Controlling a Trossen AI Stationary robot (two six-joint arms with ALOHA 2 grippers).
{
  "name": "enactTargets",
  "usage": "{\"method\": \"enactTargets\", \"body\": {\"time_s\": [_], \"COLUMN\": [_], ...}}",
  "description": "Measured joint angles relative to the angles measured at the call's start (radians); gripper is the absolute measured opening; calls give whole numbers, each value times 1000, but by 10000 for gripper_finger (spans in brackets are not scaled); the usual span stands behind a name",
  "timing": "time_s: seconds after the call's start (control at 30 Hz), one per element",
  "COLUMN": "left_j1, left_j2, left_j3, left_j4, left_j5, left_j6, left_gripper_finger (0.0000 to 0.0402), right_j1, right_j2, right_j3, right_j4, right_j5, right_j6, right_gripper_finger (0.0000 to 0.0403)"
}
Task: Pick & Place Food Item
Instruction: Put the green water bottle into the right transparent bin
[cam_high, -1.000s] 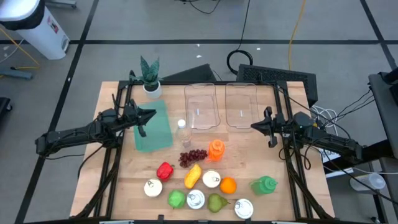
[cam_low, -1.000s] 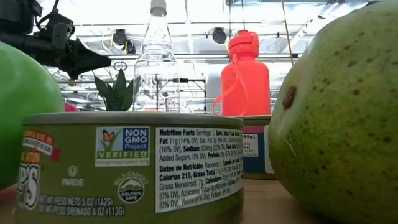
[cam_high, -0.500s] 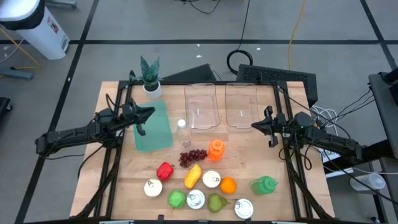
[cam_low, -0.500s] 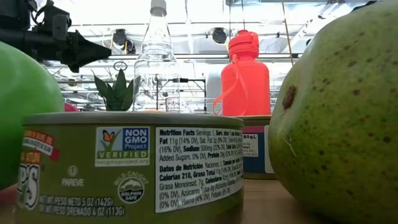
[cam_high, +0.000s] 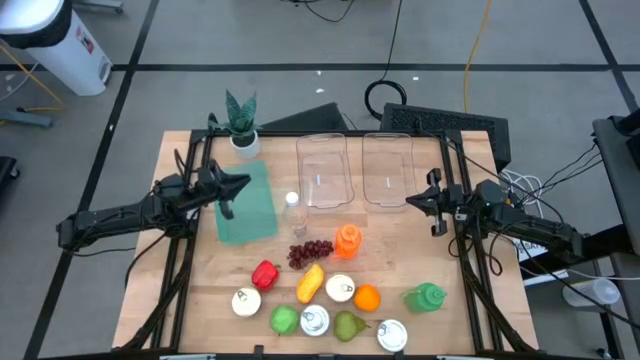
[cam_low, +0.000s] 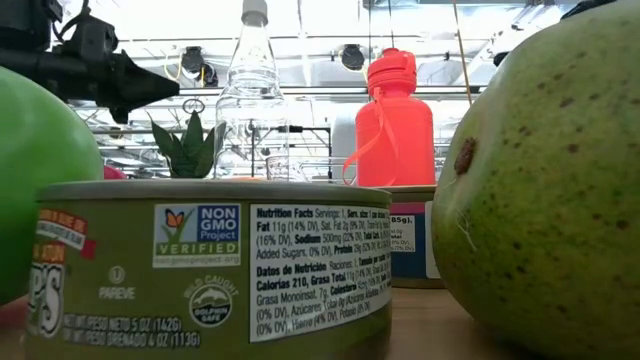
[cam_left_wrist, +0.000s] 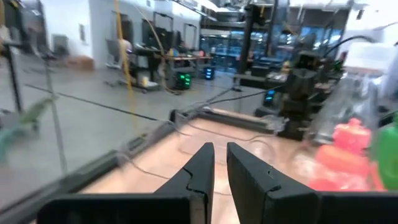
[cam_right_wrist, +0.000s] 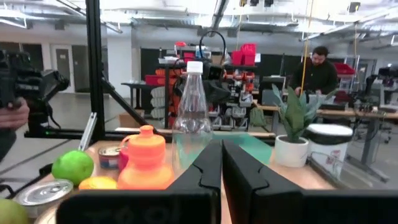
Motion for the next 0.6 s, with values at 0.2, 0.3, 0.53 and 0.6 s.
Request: {"method": "enactTargets", "body": {"time_s": [0.2, 0.3, 0.53, 0.6], "left_j1": [0, 0, 0, 0], "left_j2": [0, 0, 0, 0], "left_j3": [0, 0, 0, 0], "left_j4": [-32, -32, -27, -39], "left_j5": [77, 76, 40, 40], "left_j6": [-21, -23, -3, -3], "left_gripper_finger": [50, 50, 50, 50], "right_j1": [0, 0, 0, 0], "right_j2": [5, 5, 5, 5], "right_j3": [0, 0, 0, 0], "right_j4": [-19, 29, 145, 163], "right_j5": [0, 0, 1, 0], "right_j6": [-17, -37, -83, -71], "right_gripper_finger": [4, 4, 4, 4]}}
